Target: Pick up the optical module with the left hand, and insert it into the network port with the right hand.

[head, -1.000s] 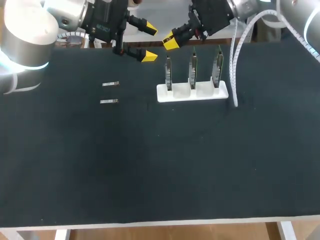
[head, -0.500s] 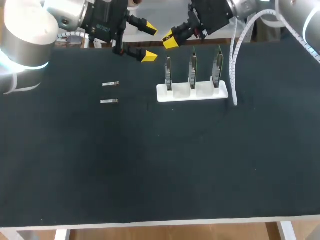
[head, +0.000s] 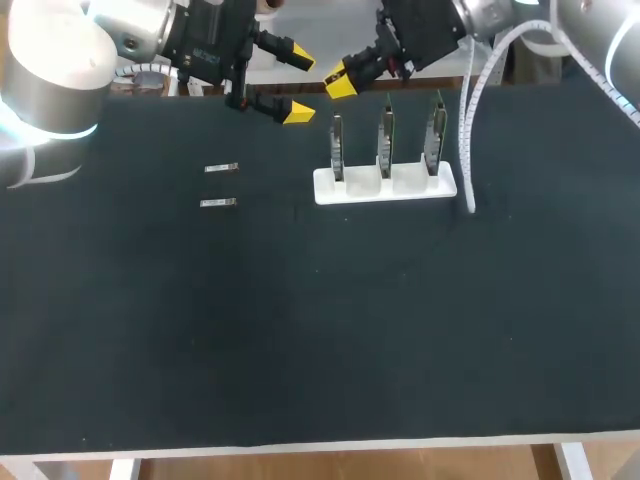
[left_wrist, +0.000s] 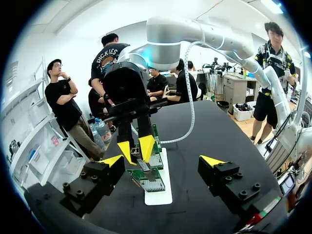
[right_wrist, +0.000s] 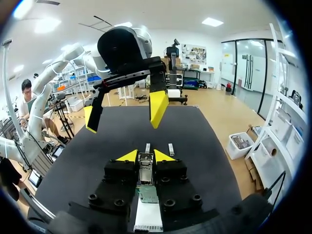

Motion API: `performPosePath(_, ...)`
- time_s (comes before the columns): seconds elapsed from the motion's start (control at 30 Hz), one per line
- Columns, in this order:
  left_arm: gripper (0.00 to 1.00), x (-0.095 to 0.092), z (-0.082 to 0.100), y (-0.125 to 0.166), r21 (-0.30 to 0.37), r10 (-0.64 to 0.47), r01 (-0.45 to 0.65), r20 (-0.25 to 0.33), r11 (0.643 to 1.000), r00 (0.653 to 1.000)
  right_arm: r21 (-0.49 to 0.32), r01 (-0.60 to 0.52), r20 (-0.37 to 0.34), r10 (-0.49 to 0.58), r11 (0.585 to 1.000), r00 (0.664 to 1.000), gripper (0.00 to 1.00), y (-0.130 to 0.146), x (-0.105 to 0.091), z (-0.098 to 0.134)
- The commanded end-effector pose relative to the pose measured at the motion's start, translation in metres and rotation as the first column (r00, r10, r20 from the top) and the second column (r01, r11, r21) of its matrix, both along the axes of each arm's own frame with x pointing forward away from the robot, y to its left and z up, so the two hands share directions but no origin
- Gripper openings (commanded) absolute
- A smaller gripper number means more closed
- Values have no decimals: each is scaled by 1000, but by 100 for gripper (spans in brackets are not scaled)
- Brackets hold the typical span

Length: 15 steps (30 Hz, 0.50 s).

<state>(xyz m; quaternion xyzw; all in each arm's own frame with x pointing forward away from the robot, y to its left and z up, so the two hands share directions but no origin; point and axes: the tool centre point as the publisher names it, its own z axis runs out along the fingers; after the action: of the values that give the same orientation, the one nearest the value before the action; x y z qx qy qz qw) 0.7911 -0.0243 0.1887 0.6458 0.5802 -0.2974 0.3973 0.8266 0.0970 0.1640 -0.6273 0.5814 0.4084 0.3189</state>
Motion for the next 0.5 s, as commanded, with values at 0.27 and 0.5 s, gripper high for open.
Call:
performPosePath(0.27, 100, 1, 1, -1, 5, -1, 1, -2, 1000, 1000, 6, -65, -26, 65, 998, 998, 0, 2, 9, 2)
performPosePath(0.5, 100, 1, 1, -1, 5, -1, 1, -2, 1000, 1000, 1, -60, -33, 60, 998, 998, 0, 1, 10, 0)
